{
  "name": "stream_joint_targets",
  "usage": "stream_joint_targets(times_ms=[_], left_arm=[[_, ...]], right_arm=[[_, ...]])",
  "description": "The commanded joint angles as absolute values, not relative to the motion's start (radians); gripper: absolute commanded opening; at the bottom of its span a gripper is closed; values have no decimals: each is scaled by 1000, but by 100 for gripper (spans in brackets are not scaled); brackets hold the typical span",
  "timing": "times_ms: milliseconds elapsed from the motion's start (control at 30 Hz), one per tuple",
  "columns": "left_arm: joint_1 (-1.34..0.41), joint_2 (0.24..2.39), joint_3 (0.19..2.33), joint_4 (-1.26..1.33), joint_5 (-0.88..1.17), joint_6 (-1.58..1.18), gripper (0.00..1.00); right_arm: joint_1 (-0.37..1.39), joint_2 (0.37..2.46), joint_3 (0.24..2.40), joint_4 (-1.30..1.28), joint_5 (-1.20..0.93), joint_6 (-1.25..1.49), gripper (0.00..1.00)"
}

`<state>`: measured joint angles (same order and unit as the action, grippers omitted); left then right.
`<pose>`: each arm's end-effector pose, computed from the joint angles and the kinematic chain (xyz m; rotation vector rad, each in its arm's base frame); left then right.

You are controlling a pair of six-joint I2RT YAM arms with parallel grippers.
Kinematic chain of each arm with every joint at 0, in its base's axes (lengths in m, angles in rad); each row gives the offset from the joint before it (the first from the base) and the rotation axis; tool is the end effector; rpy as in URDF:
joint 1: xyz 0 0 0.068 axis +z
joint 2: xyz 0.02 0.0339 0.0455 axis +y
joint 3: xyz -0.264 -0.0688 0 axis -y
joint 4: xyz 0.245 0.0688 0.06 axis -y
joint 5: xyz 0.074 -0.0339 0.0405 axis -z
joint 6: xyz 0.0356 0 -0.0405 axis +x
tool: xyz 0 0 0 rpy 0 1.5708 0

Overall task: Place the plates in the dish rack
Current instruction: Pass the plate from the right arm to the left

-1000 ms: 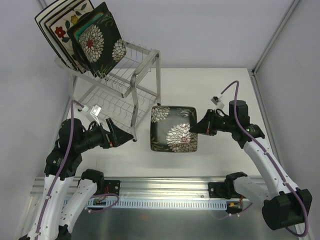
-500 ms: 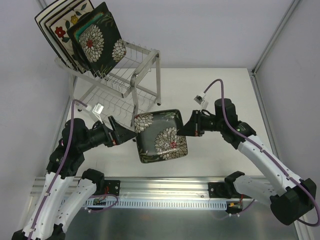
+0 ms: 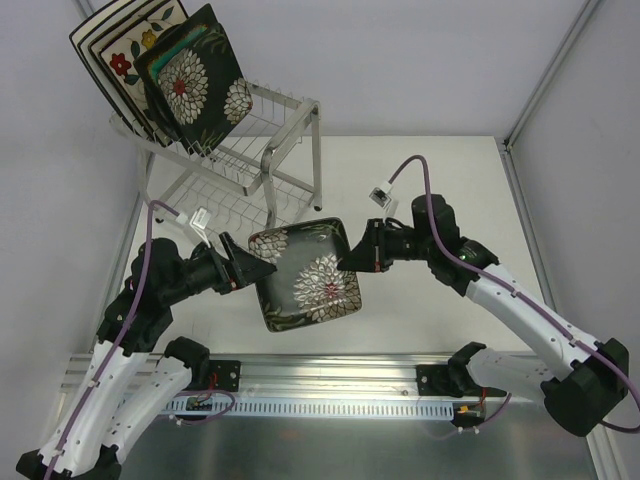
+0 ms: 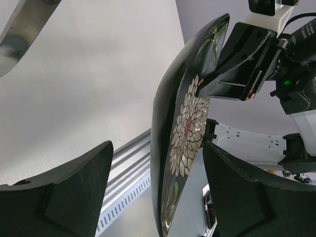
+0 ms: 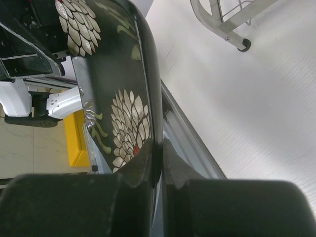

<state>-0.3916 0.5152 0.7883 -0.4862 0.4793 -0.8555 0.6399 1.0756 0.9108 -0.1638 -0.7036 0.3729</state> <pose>0.0984 -0.0584 0.3451 -0.0732 1.9597 -1.2880 0.1802 0.1629 0.3321 -0.7811 1.8983 1.3264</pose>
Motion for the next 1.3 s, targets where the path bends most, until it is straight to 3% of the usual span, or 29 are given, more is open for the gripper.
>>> stream_joint_targets(times_ms=[0, 267, 600, 1100, 1200, 1267], left_arm=[[-411, 515, 787, -439, 439, -871, 71], [-433, 523, 782, -436, 439, -854, 53], [-460, 540, 778, -431, 417, -827, 46], [-480, 531, 796, -430, 370, -752, 4], [-482, 517, 795, -429, 354, -726, 1], [-480, 503, 796, -430, 338, -703, 0]], right_arm=[[657, 1066, 1003, -5, -733, 405, 1], [673, 1081, 1023, -5, -716, 402, 1], [692, 1104, 1043, 28, -712, 405, 1], [704, 1120, 1055, -84, -629, 328, 1], [704, 1121, 1051, -132, -594, 307, 11], [703, 1118, 1048, -141, -583, 299, 28]])
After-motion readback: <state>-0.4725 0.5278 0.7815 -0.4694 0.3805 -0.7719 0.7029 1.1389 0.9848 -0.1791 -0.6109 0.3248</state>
